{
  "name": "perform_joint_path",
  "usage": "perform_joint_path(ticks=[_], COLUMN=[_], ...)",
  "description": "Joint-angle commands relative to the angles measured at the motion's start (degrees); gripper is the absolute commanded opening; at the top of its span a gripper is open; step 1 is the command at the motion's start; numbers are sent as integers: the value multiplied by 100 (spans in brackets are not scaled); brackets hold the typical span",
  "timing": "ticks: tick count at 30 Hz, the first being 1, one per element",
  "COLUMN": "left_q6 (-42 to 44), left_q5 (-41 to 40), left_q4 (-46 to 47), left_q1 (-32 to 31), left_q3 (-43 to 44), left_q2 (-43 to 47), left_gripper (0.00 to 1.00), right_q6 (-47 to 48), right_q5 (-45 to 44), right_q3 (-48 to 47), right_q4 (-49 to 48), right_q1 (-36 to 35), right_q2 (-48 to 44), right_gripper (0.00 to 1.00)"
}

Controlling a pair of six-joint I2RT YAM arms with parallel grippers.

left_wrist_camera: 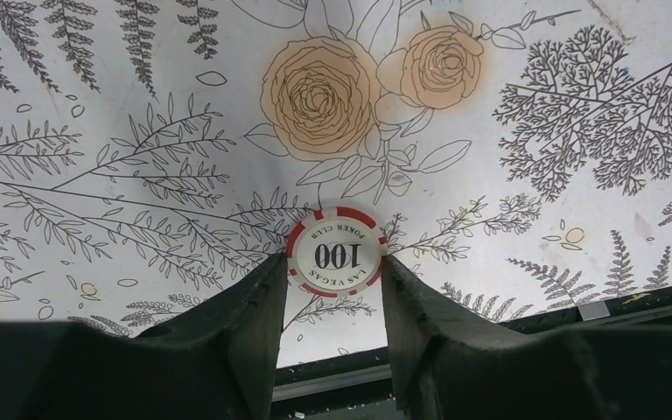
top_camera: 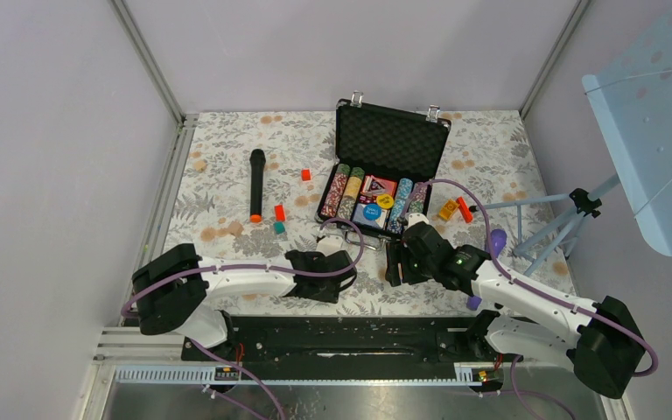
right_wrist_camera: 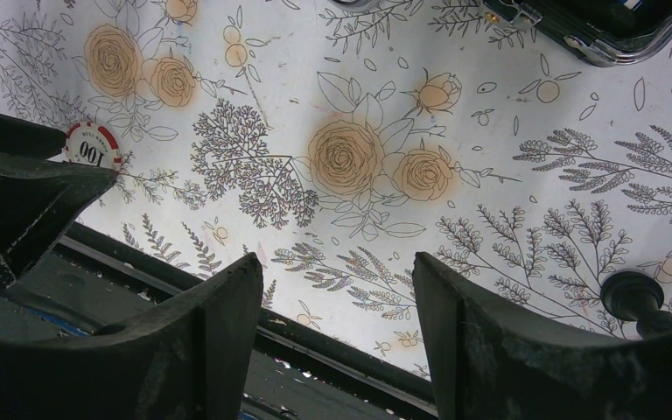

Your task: Pack up texas hold em set

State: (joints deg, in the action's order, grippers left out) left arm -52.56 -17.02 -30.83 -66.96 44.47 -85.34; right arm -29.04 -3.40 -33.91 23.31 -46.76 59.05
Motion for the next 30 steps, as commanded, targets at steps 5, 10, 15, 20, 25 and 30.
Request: perform_joint_path(ticks=[5, 10, 15, 20, 25, 30], left_q6=[-96, -12, 61, 83, 79, 47], left_q5=[159, 78, -1, -21, -38, -36], left_q4=[-42, -161, -285, -325, -345, -343], left_q1=[-45, -46, -45, -43, -45, -45], left_q3=[-76, 178, 443, 508, 501, 480], left_q2=[-137, -125, -148, -113, -44, -82], left_gripper=[42, 42, 43, 43, 43, 48], right_q6=[-70, -80, -80, -91, -85, -89], right_q5=[16, 33, 32, 34, 32, 42], right_q3=[-160, -170, -187, -180, -177, -186], right_q4=[-50, -50, -47, -51, -55, -50], right_q1=[-35, -34, -30, -34, -35, -34], right_q2=[-32, -7, -15, -2, -4, 23], right_gripper=[70, 70, 70, 70, 70, 70])
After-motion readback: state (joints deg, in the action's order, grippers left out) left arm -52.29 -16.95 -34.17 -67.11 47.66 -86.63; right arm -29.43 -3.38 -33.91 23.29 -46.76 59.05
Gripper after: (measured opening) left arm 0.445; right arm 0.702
